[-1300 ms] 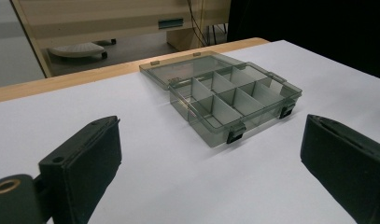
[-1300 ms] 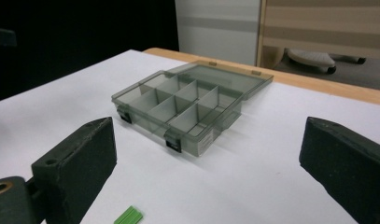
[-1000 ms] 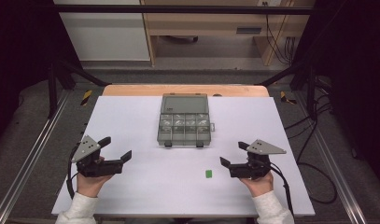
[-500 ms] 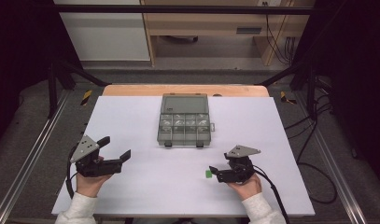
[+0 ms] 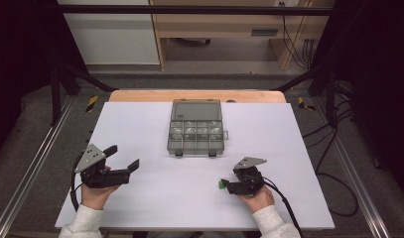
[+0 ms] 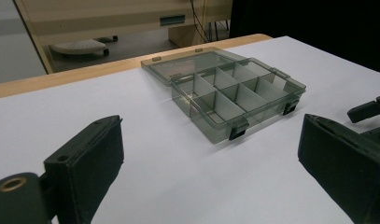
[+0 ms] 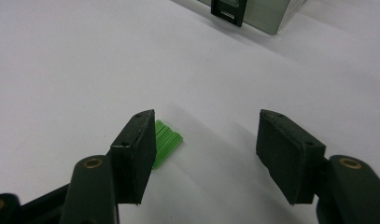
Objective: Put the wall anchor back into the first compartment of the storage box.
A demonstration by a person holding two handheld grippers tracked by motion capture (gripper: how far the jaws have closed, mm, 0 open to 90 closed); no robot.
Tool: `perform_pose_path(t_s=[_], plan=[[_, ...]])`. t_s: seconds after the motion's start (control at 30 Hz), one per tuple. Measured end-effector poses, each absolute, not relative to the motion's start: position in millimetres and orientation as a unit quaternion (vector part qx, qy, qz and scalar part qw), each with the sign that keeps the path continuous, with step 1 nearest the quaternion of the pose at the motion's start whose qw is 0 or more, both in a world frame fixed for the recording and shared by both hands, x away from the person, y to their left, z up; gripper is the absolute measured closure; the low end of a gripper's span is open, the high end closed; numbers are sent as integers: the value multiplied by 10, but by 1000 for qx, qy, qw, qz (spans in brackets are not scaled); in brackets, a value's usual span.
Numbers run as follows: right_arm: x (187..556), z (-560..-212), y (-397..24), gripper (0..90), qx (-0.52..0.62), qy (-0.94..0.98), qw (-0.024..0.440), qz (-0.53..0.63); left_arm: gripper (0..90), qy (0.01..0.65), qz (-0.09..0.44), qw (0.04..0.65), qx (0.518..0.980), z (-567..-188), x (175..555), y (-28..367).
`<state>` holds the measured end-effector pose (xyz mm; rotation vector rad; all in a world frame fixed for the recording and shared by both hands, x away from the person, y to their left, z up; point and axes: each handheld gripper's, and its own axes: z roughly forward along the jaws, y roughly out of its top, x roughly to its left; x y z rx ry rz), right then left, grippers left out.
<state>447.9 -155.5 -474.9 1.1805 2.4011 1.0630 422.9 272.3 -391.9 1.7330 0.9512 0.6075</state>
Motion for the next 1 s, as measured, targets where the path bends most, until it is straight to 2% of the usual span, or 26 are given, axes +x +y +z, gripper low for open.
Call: perform_pose_path(t_s=[0.4,1.0], plan=[[4475,-4774,-1525,477,401,836,119,356,74,394,254,511,720,-3917,4222,2714],[4452,-4725,-1467,664,421,835,90,344,80,392,256,508,723,-3927,4223,2701]])
